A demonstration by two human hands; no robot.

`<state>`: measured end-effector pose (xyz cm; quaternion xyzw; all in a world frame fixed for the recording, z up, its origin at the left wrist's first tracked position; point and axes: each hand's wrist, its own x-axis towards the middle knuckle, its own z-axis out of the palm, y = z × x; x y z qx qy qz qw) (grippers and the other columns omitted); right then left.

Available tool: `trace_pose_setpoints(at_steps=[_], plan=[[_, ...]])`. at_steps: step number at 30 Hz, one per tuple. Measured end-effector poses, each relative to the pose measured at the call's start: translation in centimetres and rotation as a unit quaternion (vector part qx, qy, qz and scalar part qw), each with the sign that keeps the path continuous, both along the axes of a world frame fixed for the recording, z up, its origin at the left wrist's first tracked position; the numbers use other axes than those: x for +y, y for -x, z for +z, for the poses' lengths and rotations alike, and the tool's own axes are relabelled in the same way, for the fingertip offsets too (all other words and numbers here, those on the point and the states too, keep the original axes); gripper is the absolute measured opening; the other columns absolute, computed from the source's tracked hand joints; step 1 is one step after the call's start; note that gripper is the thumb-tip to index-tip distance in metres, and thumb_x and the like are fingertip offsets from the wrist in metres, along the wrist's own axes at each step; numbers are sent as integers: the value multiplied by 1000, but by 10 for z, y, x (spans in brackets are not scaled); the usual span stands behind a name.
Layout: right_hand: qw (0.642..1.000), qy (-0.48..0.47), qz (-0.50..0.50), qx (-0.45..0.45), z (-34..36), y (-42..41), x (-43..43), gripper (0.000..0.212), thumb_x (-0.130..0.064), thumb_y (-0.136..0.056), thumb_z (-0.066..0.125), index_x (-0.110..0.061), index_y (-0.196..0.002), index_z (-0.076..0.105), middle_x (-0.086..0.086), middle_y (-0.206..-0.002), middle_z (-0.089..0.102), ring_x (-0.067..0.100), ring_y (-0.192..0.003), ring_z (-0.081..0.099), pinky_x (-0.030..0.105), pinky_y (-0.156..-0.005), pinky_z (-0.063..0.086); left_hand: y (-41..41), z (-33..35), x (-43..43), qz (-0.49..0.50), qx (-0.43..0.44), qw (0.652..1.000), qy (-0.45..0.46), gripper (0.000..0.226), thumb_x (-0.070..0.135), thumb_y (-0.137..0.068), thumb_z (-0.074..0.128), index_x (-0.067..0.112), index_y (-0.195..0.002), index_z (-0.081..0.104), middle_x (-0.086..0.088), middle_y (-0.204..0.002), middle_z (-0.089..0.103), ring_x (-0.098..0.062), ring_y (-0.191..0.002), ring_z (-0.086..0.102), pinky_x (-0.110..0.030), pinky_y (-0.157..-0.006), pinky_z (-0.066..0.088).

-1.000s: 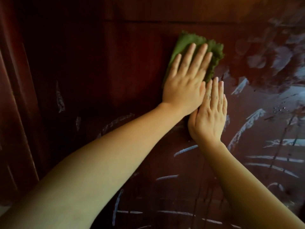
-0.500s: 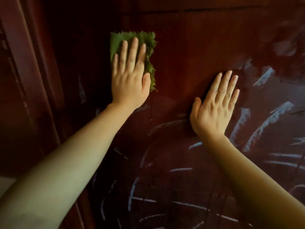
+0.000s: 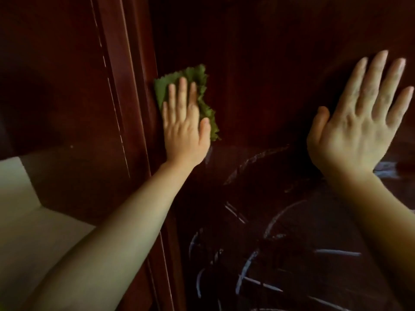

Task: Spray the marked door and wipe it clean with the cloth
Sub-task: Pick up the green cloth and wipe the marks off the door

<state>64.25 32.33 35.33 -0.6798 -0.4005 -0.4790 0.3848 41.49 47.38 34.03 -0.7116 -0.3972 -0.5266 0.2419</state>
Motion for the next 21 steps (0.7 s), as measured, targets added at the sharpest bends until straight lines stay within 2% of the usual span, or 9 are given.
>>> trace_pose_setpoints(at_steps=[5, 8, 9, 11, 13, 17, 21], plan=[[999, -11, -31, -11, 0, 2, -3, 73, -36, -98, 34, -6, -158, 5, 17, -165, 5, 37, -152, 3, 51, -123, 1, 16, -62, 8, 19, -8, 999, 45, 69, 30, -91, 38, 2, -153, 26, -15, -165, 7, -33, -153, 1, -50, -124, 3], [999, -22, -34, -14, 0, 3, -1, 73, -33, -97, 36, -6, -158, 8, 17, -165, 8, 37, -152, 6, 51, -123, 3, 9, -86, 1, 8, 2, 998, 54, 60, 29, -91, 39, -4, -140, 43, -17, -164, 6, -35, -152, -3, -50, -124, 0], [999, -24, -35, -13, -1, 3, -1, 73, -33, -96, 37, -6, -158, 9, 17, -165, 9, 37, -152, 7, 51, -123, 4, 4, -95, -3, 2, 6, 998, 58, 61, 29, -91, 38, -4, -141, 42, -17, -164, 5, -36, -152, -3, -51, -124, 0], [999, -27, -35, -13, -2, 3, -1, 73, -32, -96, 38, -6, -158, 10, 16, -165, 10, 37, -152, 8, 50, -124, 5, -9, -111, -15, -16, 17, 998, 57, 69, 29, -91, 36, 1, -152, 22, -17, -164, 6, -37, -152, -2, -54, -123, 3], [999, -25, -28, -18, -2, 2, -2, 73, -32, -95, 39, -6, -157, 12, 17, -165, 11, 37, -152, 8, 50, -124, 5, -29, -120, -30, -28, 30, 998, 44, 74, 30, -92, 36, 6, -153, 3, -17, -163, 8, -38, -151, 0, -55, -123, 5], [999, -25, 35, -33, -6, -10, -25, 72, -28, -96, 42, -1, -157, 14, 21, -164, 11, 38, -152, 7, 46, -124, 5, -86, -96, -65, -41, 38, 998, 22, 77, 34, -90, 41, 6, -154, 8, -17, -163, 15, -38, -151, 8, -53, -122, 7], [997, -74, 28, 10, -46, -51, -71, 73, -21, -94, 47, 4, -155, 14, 27, -162, 11, 42, -151, 7, 47, -124, 5, -134, -68, -95, -52, 52, 997, -8, 78, 39, -90, 46, 10, -155, 13, -14, -163, 19, -36, -151, 12, -51, -122, 9]])
